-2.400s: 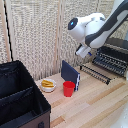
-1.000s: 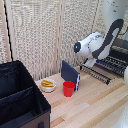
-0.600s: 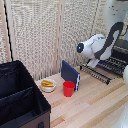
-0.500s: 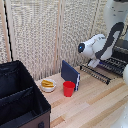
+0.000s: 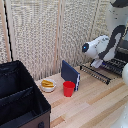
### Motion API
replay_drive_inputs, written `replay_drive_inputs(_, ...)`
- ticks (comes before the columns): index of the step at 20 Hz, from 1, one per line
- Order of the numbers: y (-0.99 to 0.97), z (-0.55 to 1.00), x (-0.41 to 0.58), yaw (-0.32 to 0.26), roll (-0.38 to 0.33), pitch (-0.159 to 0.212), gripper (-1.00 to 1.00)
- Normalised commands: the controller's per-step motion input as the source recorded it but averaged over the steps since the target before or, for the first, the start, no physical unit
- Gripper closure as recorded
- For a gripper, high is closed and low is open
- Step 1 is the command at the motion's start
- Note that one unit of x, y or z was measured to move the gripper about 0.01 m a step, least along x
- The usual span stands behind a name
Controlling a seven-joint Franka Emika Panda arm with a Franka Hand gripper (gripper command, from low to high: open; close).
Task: With care, position your gripper close to the oven tray handle. Make sure to grip the handle tightly. Delicately and attentively pull the tray out from the oven.
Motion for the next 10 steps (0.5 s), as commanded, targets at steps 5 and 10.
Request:
replay_drive_inputs(5,-0.37,0.00,0.091,0.025,0.001,0.037,1.00)
replay_drive_inputs(10,-0.34,0.00,0.054,0.014,0.000,0.020,1.00)
